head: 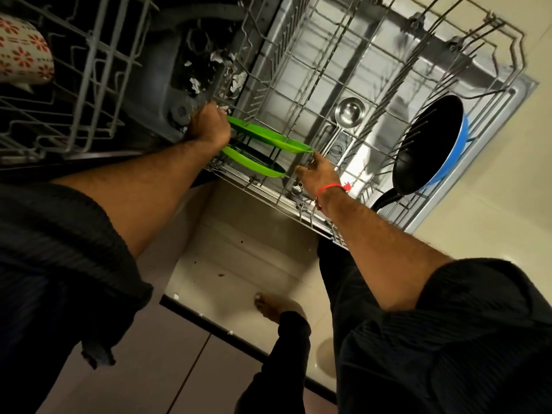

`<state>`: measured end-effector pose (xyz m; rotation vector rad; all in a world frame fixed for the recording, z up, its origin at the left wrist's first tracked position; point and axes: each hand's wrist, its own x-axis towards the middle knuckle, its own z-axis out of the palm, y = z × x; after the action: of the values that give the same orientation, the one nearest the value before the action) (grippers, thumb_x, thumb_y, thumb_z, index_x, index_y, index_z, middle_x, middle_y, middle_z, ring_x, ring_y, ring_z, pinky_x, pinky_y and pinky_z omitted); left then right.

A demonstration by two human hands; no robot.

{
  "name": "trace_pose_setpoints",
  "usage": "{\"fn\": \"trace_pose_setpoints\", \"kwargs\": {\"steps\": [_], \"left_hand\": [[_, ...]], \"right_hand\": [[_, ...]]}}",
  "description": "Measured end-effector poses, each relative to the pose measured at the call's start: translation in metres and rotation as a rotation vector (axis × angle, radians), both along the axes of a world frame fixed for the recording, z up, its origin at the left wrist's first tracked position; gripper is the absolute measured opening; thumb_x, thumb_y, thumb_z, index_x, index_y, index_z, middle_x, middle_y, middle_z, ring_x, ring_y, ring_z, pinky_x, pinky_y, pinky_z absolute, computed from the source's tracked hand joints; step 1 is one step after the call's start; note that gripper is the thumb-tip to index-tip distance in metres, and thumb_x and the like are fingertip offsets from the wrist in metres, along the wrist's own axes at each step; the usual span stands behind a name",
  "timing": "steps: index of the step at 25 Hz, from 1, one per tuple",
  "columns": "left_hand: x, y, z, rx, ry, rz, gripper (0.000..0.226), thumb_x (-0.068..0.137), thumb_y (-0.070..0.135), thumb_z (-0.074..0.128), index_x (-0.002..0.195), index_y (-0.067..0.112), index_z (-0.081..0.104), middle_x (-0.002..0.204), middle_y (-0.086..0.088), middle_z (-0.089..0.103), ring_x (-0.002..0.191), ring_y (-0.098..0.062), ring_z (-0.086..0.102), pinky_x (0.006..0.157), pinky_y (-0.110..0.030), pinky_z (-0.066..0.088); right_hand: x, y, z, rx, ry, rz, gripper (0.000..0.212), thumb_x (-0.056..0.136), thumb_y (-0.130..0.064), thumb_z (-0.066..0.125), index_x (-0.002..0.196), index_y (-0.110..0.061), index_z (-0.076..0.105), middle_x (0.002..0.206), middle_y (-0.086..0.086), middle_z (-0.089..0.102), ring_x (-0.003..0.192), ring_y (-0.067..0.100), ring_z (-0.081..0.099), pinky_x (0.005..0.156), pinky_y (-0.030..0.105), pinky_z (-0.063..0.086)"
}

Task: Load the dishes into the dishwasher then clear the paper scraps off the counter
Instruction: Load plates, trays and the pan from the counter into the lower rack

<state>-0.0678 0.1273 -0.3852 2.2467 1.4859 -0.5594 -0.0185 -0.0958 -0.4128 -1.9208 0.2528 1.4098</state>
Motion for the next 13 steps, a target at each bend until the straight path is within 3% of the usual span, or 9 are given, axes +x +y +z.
{"fn": "trace_pose_setpoints", "kwargs": {"steps": [2, 6, 8, 11, 13], "left_hand": [[-0.004, -0.006, 0.008, 0.021, -0.038, 0.003, 0.036, 0.106, 0.018, 0.037, 0.134, 0.007, 0.057, 0.134, -0.019, 0.059, 0.125, -0.036, 0.054, 0.099, -0.041, 0.044], [-0.017, -0.030, 0.035, 0.084, -0.141, 0.045, 0.037, 0.106, 0.019, 0.039, 0.140, 0.018, 0.053, 0.142, -0.013, 0.050, 0.126, -0.030, 0.052, 0.095, -0.036, 0.044], [-0.031, -0.047, 0.049, 0.070, -0.222, 0.089, 0.035, 0.105, 0.021, 0.041, 0.137, 0.021, 0.055, 0.141, -0.011, 0.050, 0.122, -0.029, 0.054, 0.091, -0.033, 0.043], [-0.063, -0.068, 0.080, 0.048, -0.360, 0.123, 0.033, 0.100, 0.020, 0.049, 0.131, 0.018, 0.060, 0.137, -0.011, 0.052, 0.122, -0.030, 0.054, 0.100, -0.035, 0.045], [-0.093, -0.080, 0.111, 0.039, -0.457, 0.152, 0.032, 0.098, 0.016, 0.053, 0.128, 0.015, 0.063, 0.135, -0.012, 0.054, 0.123, -0.028, 0.054, 0.103, -0.032, 0.041]], "right_hand": [[0.000, -0.007, 0.006, -0.012, -0.006, 0.014, 0.058, 0.094, -0.017, 0.063, 0.147, -0.023, 0.040, 0.113, -0.009, 0.059, 0.099, 0.010, 0.058, 0.087, 0.019, 0.044], [-0.007, -0.016, 0.027, 0.007, -0.079, -0.026, 0.054, 0.094, -0.018, 0.064, 0.144, -0.023, 0.043, 0.124, -0.001, 0.064, 0.096, 0.012, 0.061, 0.060, 0.014, 0.044], [-0.013, -0.017, 0.042, 0.023, -0.141, -0.060, 0.046, 0.095, -0.015, 0.061, 0.139, -0.021, 0.048, 0.114, -0.004, 0.064, 0.094, 0.013, 0.061, 0.059, 0.016, 0.045], [-0.030, -0.019, 0.075, 0.090, -0.273, -0.073, 0.033, 0.094, -0.010, 0.057, 0.126, -0.017, 0.058, 0.088, -0.012, 0.061, 0.084, 0.014, 0.059, 0.070, 0.026, 0.050], [-0.049, -0.019, 0.102, 0.160, -0.291, -0.061, 0.025, 0.092, -0.004, 0.056, 0.114, -0.015, 0.063, 0.079, -0.009, 0.060, 0.079, 0.017, 0.058, 0.074, 0.031, 0.049]]}}
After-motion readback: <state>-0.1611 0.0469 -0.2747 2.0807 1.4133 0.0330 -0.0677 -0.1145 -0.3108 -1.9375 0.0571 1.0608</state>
